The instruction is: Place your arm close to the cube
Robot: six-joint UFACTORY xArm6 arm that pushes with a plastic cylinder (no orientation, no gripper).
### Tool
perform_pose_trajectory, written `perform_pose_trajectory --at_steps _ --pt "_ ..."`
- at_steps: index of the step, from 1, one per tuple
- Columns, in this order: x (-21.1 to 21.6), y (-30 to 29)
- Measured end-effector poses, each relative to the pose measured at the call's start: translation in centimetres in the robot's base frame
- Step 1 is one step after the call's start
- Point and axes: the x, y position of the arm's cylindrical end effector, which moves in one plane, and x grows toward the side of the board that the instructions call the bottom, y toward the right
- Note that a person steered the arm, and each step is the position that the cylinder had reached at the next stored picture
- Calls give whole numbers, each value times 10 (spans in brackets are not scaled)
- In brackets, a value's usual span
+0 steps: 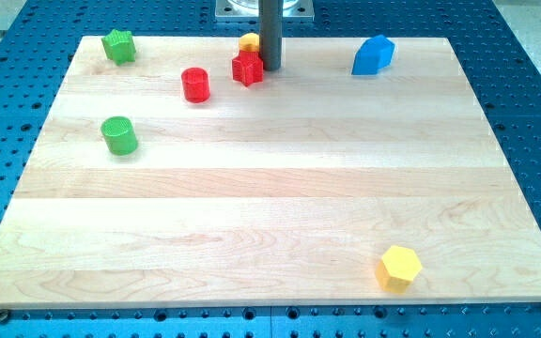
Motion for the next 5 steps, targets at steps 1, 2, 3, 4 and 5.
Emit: perform_pose_trajectory --at_steps 1,2,3,4,5 --pt "17 -12" --pt "40 -28" --pt "51 -38" --pt "53 -22" --pt "53 4"
